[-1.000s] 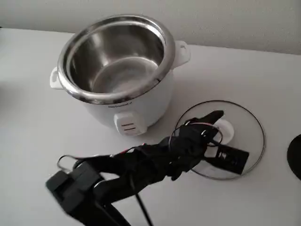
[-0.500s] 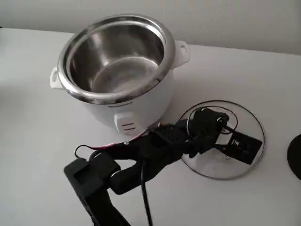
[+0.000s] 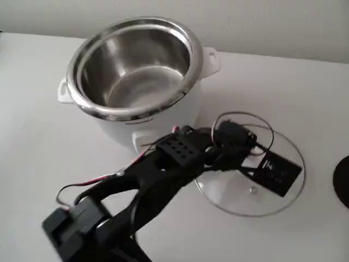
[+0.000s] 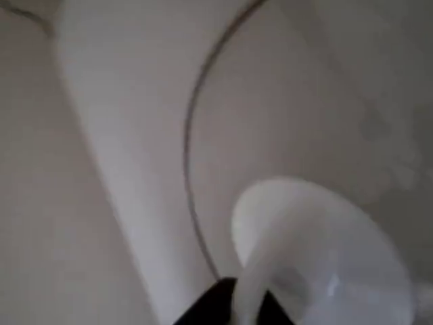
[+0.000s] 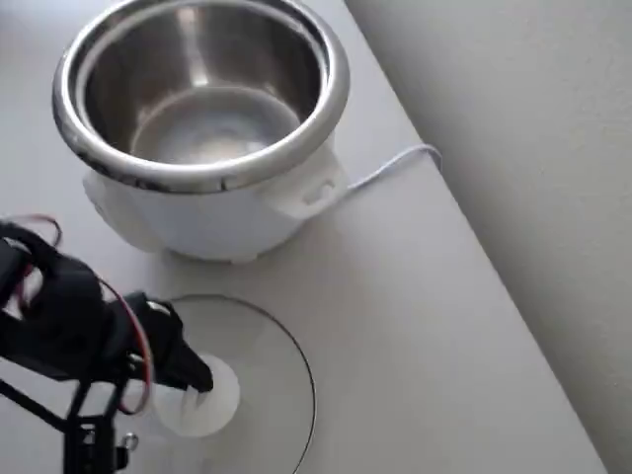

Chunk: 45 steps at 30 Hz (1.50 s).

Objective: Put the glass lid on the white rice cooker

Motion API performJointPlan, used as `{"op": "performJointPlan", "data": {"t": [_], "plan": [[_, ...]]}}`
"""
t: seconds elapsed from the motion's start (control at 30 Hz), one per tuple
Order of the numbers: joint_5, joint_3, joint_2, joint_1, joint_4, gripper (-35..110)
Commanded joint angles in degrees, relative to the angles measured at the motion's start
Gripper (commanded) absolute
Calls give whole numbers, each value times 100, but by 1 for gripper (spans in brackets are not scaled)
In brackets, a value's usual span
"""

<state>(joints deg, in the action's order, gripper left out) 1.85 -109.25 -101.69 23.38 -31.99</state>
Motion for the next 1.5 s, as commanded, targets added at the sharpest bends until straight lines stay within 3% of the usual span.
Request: {"op": "performJointPlan", "data": {"t": [0.0, 0.23, 0.47, 0.53, 1.0, 1.47], "plan": [[-158, 1336, -1195, 167, -185, 0], [-237, 3340, -721, 308, -1362, 0], [-237, 8156, 1485, 272, -3929, 0], [-325, 8930, 1846, 176, -4228, 0], [264, 8930, 1292, -466, -3841, 0], [290, 8930, 536, -2760, -3850, 0]]}}
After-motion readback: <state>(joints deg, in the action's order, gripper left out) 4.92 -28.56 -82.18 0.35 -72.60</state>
